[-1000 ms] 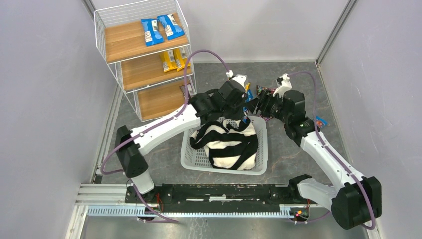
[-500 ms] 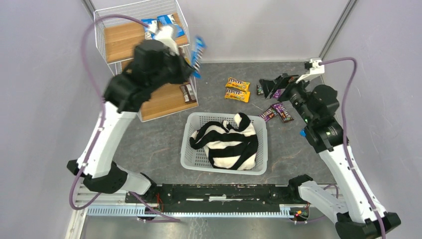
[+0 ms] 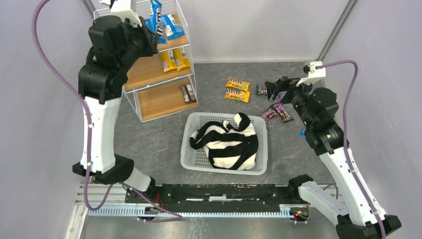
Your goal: Place and organize the candy bags onto the shelf
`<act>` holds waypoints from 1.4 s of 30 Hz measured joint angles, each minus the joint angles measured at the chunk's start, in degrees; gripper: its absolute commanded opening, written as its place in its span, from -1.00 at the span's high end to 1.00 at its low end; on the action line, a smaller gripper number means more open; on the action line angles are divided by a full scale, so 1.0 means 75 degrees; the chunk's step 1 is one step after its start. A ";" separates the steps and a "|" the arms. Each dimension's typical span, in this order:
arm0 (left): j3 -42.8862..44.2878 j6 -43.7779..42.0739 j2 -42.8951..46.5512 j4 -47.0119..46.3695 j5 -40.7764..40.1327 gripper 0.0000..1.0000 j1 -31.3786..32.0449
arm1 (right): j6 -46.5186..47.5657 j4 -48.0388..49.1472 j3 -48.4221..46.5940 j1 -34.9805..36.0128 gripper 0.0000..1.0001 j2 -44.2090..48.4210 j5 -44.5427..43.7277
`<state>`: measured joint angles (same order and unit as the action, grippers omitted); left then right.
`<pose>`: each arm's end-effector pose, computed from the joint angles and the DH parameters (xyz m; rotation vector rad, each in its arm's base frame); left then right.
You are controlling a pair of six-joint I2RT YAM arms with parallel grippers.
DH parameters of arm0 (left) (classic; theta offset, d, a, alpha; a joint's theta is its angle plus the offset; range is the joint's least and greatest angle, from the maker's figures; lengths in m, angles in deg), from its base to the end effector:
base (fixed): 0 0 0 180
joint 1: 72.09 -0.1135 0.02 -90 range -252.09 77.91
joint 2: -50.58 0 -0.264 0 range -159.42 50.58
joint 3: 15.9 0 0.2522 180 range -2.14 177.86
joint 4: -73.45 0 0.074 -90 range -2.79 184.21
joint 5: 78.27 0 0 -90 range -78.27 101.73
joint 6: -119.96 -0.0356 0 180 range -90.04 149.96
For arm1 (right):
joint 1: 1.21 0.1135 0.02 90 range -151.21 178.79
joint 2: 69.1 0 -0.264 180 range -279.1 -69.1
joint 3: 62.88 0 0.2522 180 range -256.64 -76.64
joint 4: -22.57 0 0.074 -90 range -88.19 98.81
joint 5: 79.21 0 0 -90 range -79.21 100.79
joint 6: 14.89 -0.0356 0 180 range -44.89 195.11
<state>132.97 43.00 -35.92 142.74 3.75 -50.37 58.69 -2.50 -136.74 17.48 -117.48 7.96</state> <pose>0.2149 -0.0803 0.5873 0.0239 1.7015 -0.3364 0.1729 0.0566 0.4201 0.0080 1.5808 0.4429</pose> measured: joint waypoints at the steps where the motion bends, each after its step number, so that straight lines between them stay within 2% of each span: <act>1: -0.0006 0.0000 -0.0122 -0.0055 0.0254 0.96 -0.0364 | 0.0044 -0.0017 0.0000 0.0000 -0.96 -0.0096 0.0000; 6: -0.0863 0.0224 -0.0321 -0.0755 0.1988 0.96 -0.2567 | 0.0175 -0.0096 0.0023 0.0000 -0.96 -0.0624 0.0079; 10: -0.1673 0.0752 -0.0321 -0.1443 0.3392 0.96 -0.3812 | 0.0178 -0.0102 0.0117 0.0000 -0.96 -0.0839 0.0175; 20: -0.2946 0.2072 -0.0297 -0.2798 0.6047 0.96 -0.5088 | 0.0184 -0.0015 0.0254 0.0000 -0.96 -0.1131 0.0181; 26: -0.3596 0.2833 -0.0216 -0.3573 0.7181 0.94 -0.5187 | 0.0181 0.0012 0.0259 0.0000 -0.96 -0.1364 0.0230; 31: -0.3608 0.3060 -0.0219 -0.3617 0.7495 0.49 -0.5202 | 0.0184 0.0015 0.0323 0.0000 -0.96 -0.1402 0.0236; 37: -0.3270 0.3028 -0.0300 -0.3133 0.7300 -0.09 -0.5202 | 0.0216 0.0017 0.0344 0.0000 -0.96 -0.1402 0.0227; 42: -0.2745 0.2821 -0.0350 -0.2541 0.6647 -0.28 -0.5202 | 0.0233 0.0015 0.0347 0.0000 -0.96 -0.1402 0.0227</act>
<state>112.38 64.16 -38.54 123.68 53.60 -89.39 60.44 -2.39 -134.14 17.48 -127.99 9.66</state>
